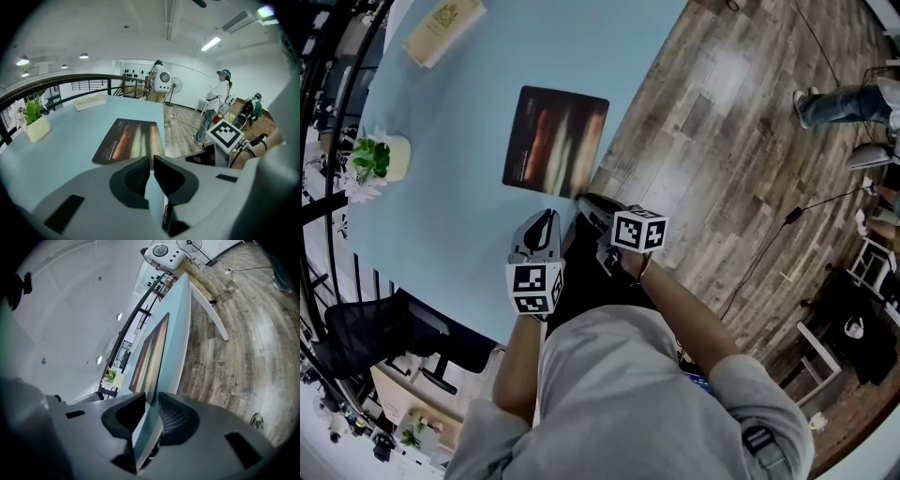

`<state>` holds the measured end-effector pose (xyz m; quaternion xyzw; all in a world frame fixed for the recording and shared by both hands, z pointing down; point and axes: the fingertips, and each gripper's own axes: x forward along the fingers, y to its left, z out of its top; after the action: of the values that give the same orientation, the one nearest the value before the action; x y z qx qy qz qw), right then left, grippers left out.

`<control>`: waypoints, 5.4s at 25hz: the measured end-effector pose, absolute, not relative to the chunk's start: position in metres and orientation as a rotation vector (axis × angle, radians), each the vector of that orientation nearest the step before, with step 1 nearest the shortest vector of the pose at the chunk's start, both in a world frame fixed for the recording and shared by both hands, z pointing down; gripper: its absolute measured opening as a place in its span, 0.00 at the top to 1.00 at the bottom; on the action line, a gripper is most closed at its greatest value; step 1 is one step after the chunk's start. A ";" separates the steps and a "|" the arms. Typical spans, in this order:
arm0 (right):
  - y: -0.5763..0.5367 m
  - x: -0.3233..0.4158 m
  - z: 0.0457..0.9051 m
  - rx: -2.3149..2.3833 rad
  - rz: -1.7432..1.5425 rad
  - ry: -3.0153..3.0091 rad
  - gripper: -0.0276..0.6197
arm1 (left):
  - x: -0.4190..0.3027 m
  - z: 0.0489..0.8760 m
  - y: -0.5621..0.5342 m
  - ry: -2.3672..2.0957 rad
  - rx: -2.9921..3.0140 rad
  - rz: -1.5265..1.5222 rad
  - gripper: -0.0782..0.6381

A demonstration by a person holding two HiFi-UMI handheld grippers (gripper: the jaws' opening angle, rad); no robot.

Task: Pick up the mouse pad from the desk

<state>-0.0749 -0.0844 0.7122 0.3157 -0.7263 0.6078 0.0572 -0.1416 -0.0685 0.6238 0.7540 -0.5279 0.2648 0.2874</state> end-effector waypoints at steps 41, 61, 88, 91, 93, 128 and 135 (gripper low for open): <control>-0.101 -0.083 0.646 0.960 1.294 -2.272 0.93 | -0.155 0.583 -0.116 -1.414 2.148 0.611 0.84; -0.118 -0.050 0.639 0.823 0.893 -2.203 0.93 | -0.091 0.603 -0.163 -0.469 2.771 1.436 0.84; -0.119 -0.037 0.658 0.808 0.494 -2.101 0.93 | -0.015 0.663 -0.177 1.295 2.988 2.163 0.67; -0.120 -0.038 0.658 0.807 0.466 -2.093 0.93 | -0.017 0.670 -0.168 1.481 2.911 2.186 0.66; -0.120 -0.038 0.658 0.801 0.440 -2.084 0.93 | -0.019 0.674 -0.164 1.567 2.872 2.191 0.66; -0.172 -0.031 0.634 0.802 0.347 -2.120 0.93 | -0.063 0.633 -0.208 0.476 3.040 2.337 0.85; -0.187 -0.046 0.616 0.731 0.220 -2.138 0.93 | -0.086 0.613 -0.214 0.096 2.979 2.327 0.85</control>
<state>-0.0458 -0.1867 0.6163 0.2919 -0.8538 0.0877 0.4220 -0.0861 -0.2136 0.6134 0.7479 0.0241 0.5841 -0.3144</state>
